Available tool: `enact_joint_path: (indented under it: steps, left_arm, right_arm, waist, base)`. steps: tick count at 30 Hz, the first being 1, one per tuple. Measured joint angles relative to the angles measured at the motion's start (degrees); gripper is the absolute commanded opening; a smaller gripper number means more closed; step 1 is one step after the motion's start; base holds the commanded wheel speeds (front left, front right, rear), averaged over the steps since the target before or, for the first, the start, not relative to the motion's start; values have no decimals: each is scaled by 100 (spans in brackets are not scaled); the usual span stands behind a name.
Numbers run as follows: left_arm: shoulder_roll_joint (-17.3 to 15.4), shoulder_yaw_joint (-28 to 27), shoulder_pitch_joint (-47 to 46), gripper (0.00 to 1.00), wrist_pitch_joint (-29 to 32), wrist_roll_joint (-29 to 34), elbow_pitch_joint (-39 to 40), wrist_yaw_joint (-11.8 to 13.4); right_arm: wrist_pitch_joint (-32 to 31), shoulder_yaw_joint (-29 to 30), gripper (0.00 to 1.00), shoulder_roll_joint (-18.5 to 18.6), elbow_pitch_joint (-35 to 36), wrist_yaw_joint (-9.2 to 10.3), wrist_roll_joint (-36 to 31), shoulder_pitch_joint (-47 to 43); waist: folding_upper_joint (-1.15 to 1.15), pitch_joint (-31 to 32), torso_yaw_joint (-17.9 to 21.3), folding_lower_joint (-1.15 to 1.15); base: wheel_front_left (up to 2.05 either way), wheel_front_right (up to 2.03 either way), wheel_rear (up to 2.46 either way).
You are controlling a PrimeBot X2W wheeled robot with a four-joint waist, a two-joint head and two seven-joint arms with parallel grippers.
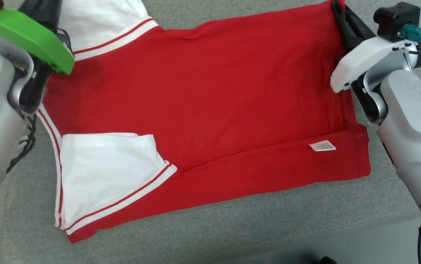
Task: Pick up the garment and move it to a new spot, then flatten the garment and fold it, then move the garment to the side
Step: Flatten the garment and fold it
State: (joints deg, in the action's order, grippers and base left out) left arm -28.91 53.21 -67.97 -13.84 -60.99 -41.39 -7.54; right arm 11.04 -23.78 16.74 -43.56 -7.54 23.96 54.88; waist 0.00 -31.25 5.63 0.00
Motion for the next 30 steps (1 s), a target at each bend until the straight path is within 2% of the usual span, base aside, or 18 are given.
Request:
enact_joint_path:
  steps: [7,14,22,30]
  left_arm:
    - [-146,-293,841,0,-111,-114,955,0]
    - [-141,-1058,1947,0,-119,382,1817,79]
    - [114,-1719,3122,0,-120,809,2443,207]
    - [386,-2092,4002,0,-120,1024,2603,253]
  right_arm:
    - [135,135,0,231,269,0,63,-507]
    - [200,310,0,346,552,0,59,-1008]
    - [272,690,0,444,786,0,66,-1656]
    - [346,1027,0,428,1216,0,55,-2437]
  waist:
    - [0,321,-273,0]
    - [0,586,-478,0]
    - [0,838,-647,0]
    - [0,1091,-732,0]
  base:
    - [0,0,0]
    - [0,0,0]
    - [0,0,0]
    - [0,0,0]
